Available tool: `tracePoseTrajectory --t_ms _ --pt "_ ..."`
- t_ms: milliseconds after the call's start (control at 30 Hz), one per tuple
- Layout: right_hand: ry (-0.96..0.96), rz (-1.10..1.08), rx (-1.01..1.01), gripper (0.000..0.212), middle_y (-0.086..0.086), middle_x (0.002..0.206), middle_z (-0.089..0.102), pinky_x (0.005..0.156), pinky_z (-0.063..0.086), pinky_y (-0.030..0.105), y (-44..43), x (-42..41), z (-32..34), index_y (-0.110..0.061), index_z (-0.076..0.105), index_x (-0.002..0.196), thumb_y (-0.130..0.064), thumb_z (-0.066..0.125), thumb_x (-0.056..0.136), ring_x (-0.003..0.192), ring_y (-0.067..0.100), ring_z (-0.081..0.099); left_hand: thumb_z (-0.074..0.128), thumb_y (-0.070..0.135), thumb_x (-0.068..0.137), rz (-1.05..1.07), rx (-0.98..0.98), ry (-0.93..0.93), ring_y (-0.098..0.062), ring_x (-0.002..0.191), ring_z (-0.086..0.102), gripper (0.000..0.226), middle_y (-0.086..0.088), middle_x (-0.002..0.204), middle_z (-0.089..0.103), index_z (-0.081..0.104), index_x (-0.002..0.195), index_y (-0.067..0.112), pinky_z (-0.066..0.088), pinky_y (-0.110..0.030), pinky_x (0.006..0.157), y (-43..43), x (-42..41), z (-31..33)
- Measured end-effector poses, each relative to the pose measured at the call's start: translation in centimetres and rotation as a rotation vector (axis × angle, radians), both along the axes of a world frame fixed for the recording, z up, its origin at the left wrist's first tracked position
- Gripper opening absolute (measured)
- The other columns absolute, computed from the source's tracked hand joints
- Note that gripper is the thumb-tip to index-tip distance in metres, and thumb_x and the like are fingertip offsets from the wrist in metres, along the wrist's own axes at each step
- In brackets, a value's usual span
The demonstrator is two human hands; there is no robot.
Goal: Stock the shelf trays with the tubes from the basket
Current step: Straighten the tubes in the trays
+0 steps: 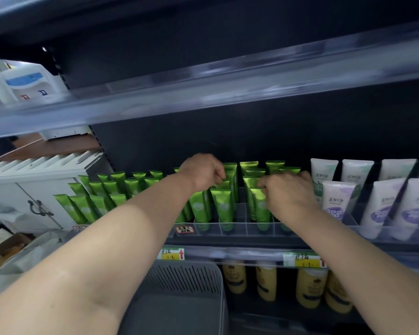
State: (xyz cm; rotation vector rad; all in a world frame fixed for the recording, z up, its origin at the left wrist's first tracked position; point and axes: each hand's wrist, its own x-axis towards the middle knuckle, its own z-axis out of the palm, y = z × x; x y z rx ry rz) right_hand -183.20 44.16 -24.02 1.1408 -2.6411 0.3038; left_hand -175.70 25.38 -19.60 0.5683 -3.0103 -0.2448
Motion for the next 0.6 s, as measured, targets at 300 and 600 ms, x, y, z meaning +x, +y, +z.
tracePoseTrajectory --t_ms 300,600 --pt "-0.027 0.036 -0.080 0.031 -0.005 0.099 0.069 0.095 0.033 0.039 -0.48 0.93 -0.02 -0.037 0.065 0.113 -0.020 0.061 0.088 0.105 0.019 0.056 0.070 0.021 0.085 -0.001 0.021 0.027 -0.008 0.101 0.062 0.015 0.010 0.107 0.070 0.074 0.099 0.025 0.047 -0.028 0.097 -0.21 0.47 -0.20" --pt "-0.052 0.069 -0.024 0.029 -0.001 0.105 0.067 0.090 0.033 0.040 -0.61 1.02 0.03 -0.036 0.059 0.120 -0.026 0.050 0.094 0.113 0.022 0.049 0.069 0.023 0.086 0.013 0.021 0.028 -0.008 0.105 0.061 0.019 0.011 0.111 0.069 0.072 0.104 0.027 0.047 -0.028 0.098 -0.16 0.84 -0.16"
